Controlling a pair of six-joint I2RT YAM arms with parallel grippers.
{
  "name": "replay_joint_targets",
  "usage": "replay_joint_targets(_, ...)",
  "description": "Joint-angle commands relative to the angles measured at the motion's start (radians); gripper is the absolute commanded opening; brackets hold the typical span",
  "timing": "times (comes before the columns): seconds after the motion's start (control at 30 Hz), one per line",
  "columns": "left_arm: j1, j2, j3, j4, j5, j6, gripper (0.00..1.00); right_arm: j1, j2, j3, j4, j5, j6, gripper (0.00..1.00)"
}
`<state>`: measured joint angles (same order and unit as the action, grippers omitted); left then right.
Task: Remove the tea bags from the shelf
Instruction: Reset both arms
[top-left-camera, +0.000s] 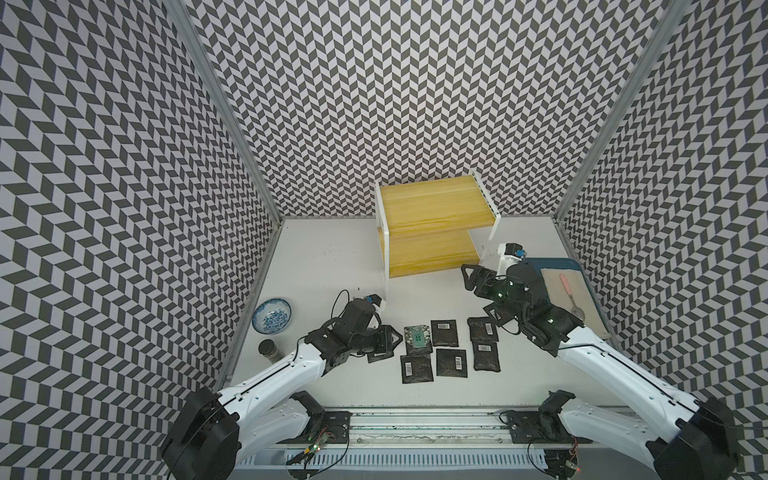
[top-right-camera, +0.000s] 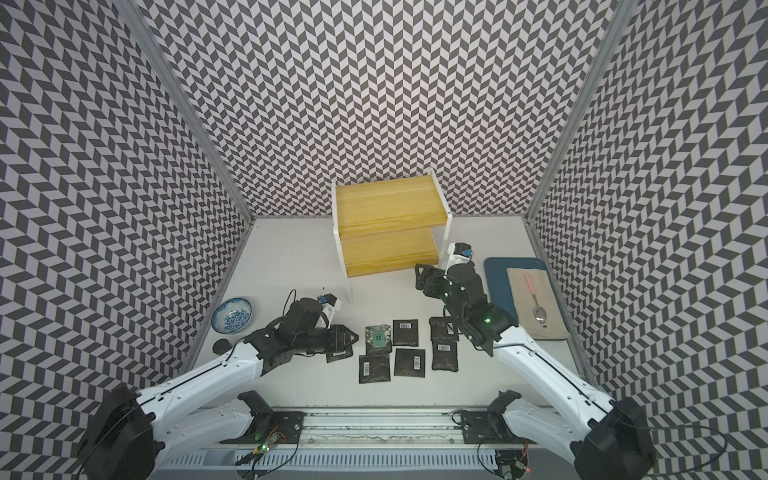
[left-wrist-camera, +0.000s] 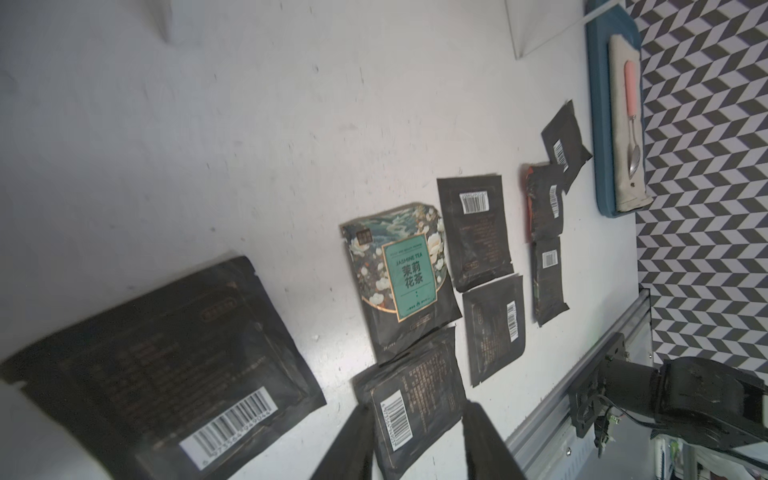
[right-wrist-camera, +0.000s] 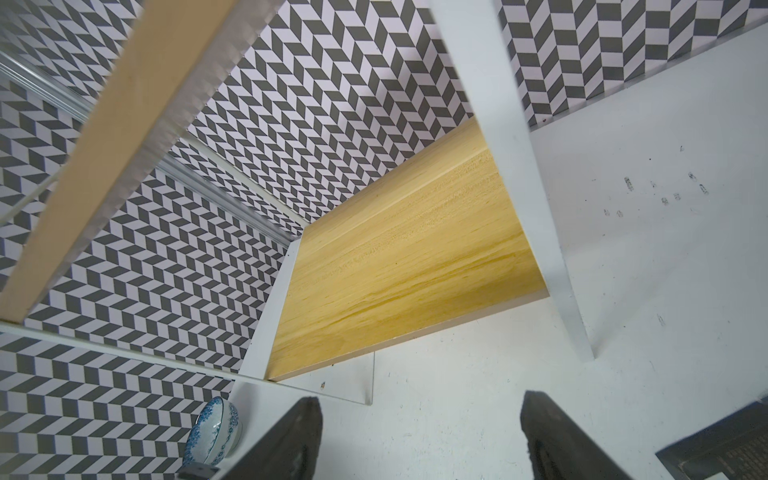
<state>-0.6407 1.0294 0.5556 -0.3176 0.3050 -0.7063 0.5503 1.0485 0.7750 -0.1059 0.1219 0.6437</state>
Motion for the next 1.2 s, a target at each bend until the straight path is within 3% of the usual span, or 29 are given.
replay_joint_targets(0.0,0.053,-0.031,0.078,-0.096,-0.060,0.062,0.44,-0.017,-0.030,0.025,-0.016,-0.015,-0.030,0.81)
replay_joint_targets(0.17,0.143,-0.030,0.191,-0.172,-0.090,0.144,0.47,-0.065,-0.041,0.039,-0.043,-0.036,-0.053,0.83)
replay_joint_targets(0.3,0.208,-0.015,0.275,-0.196,-0.125,0.201,0.58,-0.121,-0.044,0.057,-0.065,-0.050,-0.076,1.00)
replay_joint_targets(0.33,0.225,-0.010,0.294,-0.201,-0.132,0.215,0.61,-0.136,-0.045,0.061,-0.071,-0.048,-0.081,1.00)
replay_joint_targets(0.37,0.244,0.000,0.317,-0.210,-0.146,0.230,0.66,-0.158,-0.047,0.065,-0.073,-0.055,-0.091,1.00)
replay_joint_targets(0.4,0.265,0.010,0.340,-0.217,-0.159,0.245,0.78,-0.178,-0.046,0.071,-0.075,-0.060,-0.100,0.99)
replay_joint_targets(0.43,0.284,0.018,0.359,-0.218,-0.164,0.255,0.98,-0.197,-0.045,0.078,-0.078,-0.060,-0.110,1.00)
replay_joint_targets(0.67,0.406,0.107,0.497,-0.179,-0.231,0.352,1.00,-0.329,-0.013,0.115,-0.066,-0.005,-0.189,1.00)
replay_joint_targets(0.9,0.500,0.178,0.530,-0.019,-0.363,0.425,1.00,-0.384,-0.002,0.065,0.043,0.295,-0.238,1.00)
replay_joint_targets(0.97,0.515,0.186,0.473,0.104,-0.457,0.444,1.00,-0.396,-0.012,-0.001,0.143,0.382,-0.264,1.00)
replay_joint_targets(1.17,0.578,0.172,0.201,0.533,-0.558,0.639,1.00,-0.417,0.008,-0.209,0.441,0.548,-0.423,1.00)
